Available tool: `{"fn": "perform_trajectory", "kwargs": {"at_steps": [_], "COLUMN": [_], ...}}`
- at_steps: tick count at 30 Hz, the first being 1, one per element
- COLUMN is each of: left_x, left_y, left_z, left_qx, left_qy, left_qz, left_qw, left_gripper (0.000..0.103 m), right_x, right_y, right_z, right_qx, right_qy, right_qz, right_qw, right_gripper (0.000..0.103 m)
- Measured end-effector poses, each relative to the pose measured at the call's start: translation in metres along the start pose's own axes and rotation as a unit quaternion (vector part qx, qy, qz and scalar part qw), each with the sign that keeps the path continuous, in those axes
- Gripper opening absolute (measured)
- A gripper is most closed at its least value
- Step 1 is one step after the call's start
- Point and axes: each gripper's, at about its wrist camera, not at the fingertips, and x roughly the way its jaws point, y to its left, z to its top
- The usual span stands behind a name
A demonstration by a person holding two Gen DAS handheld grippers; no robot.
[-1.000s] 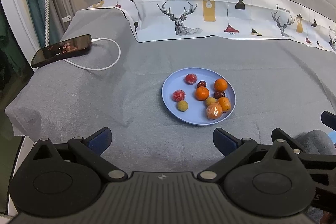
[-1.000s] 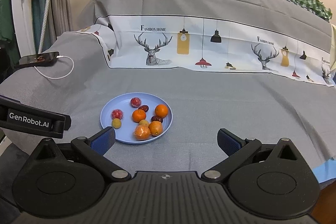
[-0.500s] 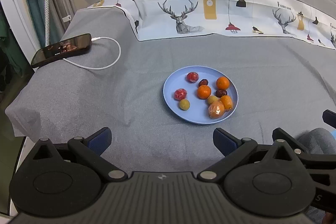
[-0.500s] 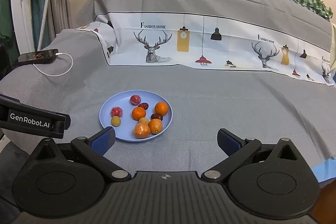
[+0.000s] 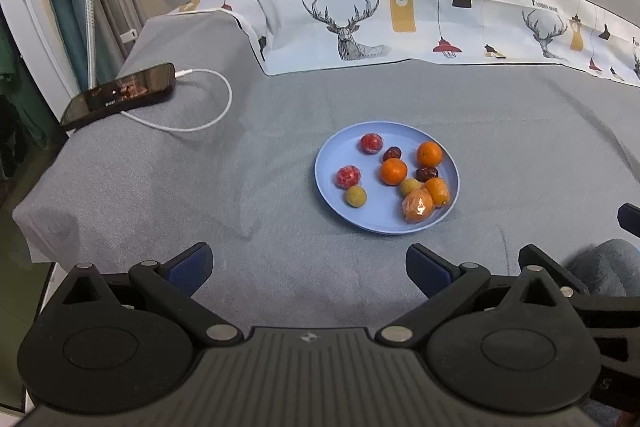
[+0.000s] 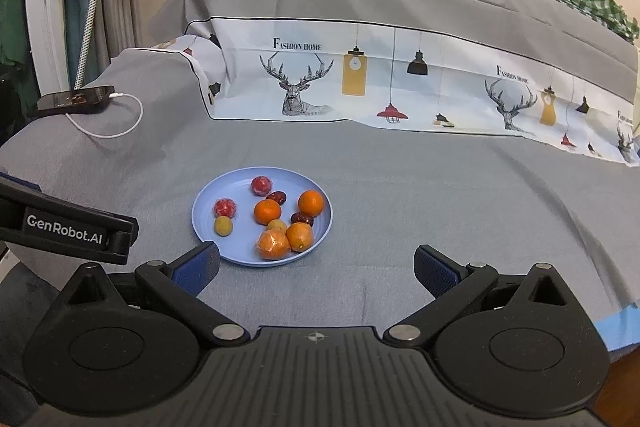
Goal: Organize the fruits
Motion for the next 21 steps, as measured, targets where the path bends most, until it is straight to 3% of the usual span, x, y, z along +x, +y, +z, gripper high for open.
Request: {"fn": "perform_trajectory", "kwargs": {"at_steps": [21], "left_x": [0.0063], "left_y": [-0.0026], "left_z": [-0.0009], "left_qx": [0.01], "left_qy": [0.004], "left_qz": [0.01], "left_qw": [0.9999], "left_gripper": [0.103], "right_x": [0.0041], "right_y": [-0.0016], "right_z": [-0.0026], "right_qx": [0.006], "right_qy": [0.008], "right_qz": [0.005], "right_qw": [1.0], "right_gripper": [0.102]}}
